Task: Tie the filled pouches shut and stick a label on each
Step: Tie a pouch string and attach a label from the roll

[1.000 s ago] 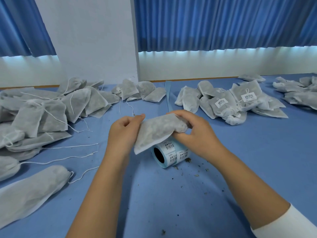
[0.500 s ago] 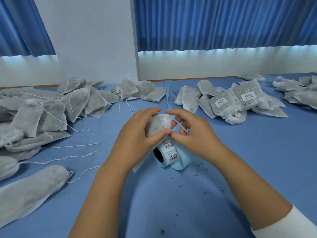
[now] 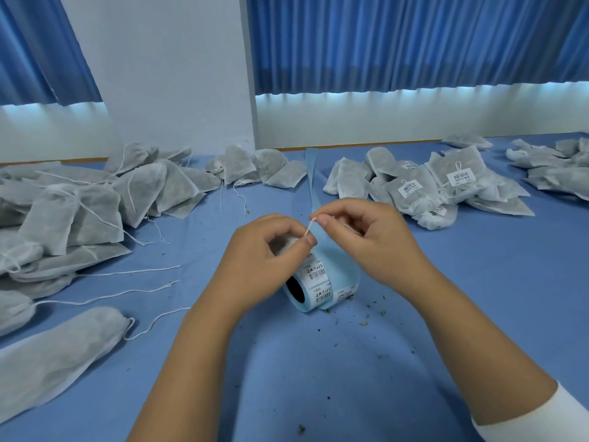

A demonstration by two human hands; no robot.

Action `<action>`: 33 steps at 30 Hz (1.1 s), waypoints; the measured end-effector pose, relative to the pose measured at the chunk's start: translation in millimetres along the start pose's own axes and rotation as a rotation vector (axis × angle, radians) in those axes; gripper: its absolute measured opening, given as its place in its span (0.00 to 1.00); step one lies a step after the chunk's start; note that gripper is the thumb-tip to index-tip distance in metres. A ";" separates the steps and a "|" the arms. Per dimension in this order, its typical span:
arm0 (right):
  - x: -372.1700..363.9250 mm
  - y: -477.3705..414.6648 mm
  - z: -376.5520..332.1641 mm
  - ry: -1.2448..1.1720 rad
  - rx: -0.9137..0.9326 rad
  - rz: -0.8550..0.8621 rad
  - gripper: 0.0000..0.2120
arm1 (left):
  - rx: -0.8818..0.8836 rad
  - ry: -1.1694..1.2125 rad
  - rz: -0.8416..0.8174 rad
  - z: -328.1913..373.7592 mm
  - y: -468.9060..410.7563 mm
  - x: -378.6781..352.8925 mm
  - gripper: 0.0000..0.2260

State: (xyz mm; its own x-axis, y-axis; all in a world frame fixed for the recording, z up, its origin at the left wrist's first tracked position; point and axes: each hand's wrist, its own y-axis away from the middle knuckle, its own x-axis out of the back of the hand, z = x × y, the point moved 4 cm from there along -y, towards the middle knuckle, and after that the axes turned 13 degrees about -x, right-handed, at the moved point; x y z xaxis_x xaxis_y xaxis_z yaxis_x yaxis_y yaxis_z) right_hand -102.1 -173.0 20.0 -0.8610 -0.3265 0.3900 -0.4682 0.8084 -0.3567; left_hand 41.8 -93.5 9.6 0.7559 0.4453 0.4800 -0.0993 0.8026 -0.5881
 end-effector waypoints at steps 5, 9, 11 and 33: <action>0.2 1.6 1.3 0.087 0.045 0.150 0.05 | 0.112 0.362 0.117 9.1 -0.8 4.9 0.11; -20.3 9.9 -2.3 0.303 0.147 0.096 0.06 | 0.163 0.420 0.232 6.2 -0.9 10.9 0.12; -26.7 14.0 -5.0 0.392 0.186 0.044 0.07 | 0.164 0.350 0.232 3.2 -0.6 13.4 0.12; -25.9 12.8 -0.4 0.397 0.102 -0.089 0.07 | 0.261 0.556 0.120 1.3 -0.5 15.4 0.12</action>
State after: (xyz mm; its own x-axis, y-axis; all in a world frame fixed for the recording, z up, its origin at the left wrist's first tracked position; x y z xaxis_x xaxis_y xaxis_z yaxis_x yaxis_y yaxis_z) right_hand -85.7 -154.0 5.7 -0.6817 -0.1629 0.7132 -0.5720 0.7265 -0.3808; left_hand 52.6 -86.5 18.2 0.9463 0.3216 -0.0314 -0.3063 0.8617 -0.4045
